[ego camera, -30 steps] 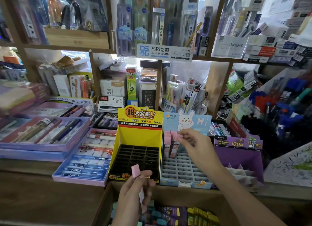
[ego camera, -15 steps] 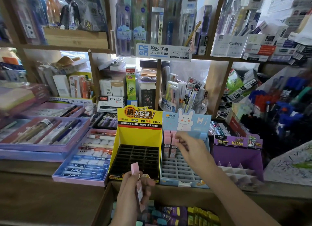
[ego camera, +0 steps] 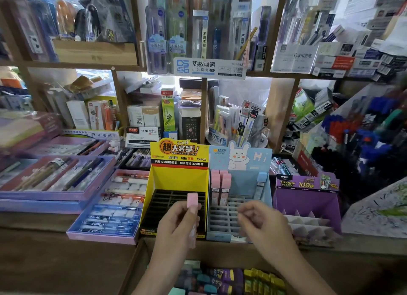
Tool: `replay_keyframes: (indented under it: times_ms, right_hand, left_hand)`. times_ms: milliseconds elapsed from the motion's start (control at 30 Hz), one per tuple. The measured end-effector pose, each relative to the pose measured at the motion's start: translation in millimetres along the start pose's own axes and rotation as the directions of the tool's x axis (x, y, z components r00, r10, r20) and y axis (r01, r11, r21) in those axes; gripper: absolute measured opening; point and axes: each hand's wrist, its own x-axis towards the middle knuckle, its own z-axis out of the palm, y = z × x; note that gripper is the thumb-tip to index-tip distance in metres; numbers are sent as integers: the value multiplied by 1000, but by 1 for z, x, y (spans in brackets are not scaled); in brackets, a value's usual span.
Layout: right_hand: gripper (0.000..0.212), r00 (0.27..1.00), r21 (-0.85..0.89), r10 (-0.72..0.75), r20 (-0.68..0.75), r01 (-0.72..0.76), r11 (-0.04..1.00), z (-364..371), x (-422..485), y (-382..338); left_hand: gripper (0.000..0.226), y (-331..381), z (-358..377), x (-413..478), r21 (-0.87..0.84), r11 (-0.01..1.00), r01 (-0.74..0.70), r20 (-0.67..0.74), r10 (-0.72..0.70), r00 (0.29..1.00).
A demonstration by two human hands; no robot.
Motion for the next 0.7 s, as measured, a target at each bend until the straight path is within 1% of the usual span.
replay_keyframes:
  times_ms: [67, 133, 233, 333, 400, 533, 600, 700]
  right_hand:
    - [23, 995, 36, 79, 58, -81, 996, -2, -16, 11]
    - [21, 984, 7, 144, 107, -146, 989, -1, -28, 25]
    - [22, 954, -27, 239, 180, -238, 971, 4, -40, 44]
    - [9, 897, -113, 337, 287, -318, 941, 5, -42, 57]
    - [6, 858, -188, 390, 336, -344, 920, 3, -40, 61]
    - [8, 835, -281, 445, 324, -364, 888, 1, -40, 65]
    - [12, 833, -314, 458, 311, -365, 877, 0, -42, 67]
    - [12, 826, -337, 471, 310, -368, 867, 0, -42, 68]
  left_hand:
    - [19, 6, 3, 8, 41, 998, -46, 21, 46, 999]
    - [16, 12, 5, 17, 50, 997, -63, 41, 61, 997]
    - [19, 19, 7, 32, 97, 987, -130, 128, 117, 985]
    - [18, 23, 13, 48, 140, 972, -186, 153, 165, 974]
    - [20, 23, 18, 58, 192, 955, -224, 147, 198, 969]
    - [16, 18, 24, 71, 298, 924, -239, 125, 210, 970]
    - [18, 13, 25, 75, 345, 909, -236, 124, 205, 971]
    - [22, 8, 25, 78, 428, 871, -242, 125, 209, 970]
